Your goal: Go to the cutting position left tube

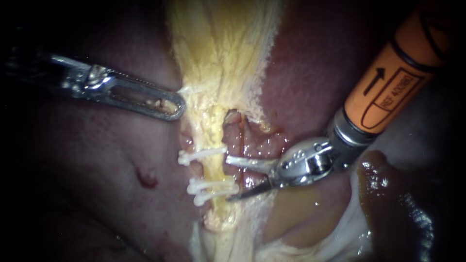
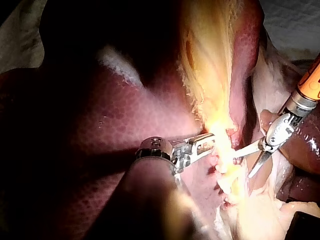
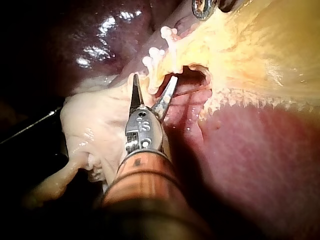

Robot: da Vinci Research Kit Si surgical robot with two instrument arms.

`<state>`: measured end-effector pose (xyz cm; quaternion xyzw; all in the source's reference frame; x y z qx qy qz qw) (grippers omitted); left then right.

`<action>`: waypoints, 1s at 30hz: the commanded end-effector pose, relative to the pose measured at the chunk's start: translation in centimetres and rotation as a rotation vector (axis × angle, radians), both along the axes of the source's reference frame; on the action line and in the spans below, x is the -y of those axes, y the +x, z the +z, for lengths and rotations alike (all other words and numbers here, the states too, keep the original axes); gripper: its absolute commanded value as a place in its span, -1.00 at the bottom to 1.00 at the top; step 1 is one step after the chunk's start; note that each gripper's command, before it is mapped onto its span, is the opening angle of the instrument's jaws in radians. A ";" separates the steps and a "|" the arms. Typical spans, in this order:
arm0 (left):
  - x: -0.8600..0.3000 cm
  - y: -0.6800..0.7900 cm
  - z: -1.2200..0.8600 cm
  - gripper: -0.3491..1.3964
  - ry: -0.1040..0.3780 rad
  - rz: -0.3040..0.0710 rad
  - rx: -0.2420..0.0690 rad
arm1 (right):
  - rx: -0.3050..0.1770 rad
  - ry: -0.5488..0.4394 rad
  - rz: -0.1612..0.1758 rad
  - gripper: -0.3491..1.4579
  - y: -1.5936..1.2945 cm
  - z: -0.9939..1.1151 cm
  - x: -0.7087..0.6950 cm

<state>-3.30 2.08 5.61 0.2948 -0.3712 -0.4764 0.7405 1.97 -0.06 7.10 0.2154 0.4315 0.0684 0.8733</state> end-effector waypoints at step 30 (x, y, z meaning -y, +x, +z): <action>0.01 -0.01 0.00 -1.00 -0.001 -0.001 -0.001 | -0.162 0.210 -0.062 0.98 0.38 0.18 0.07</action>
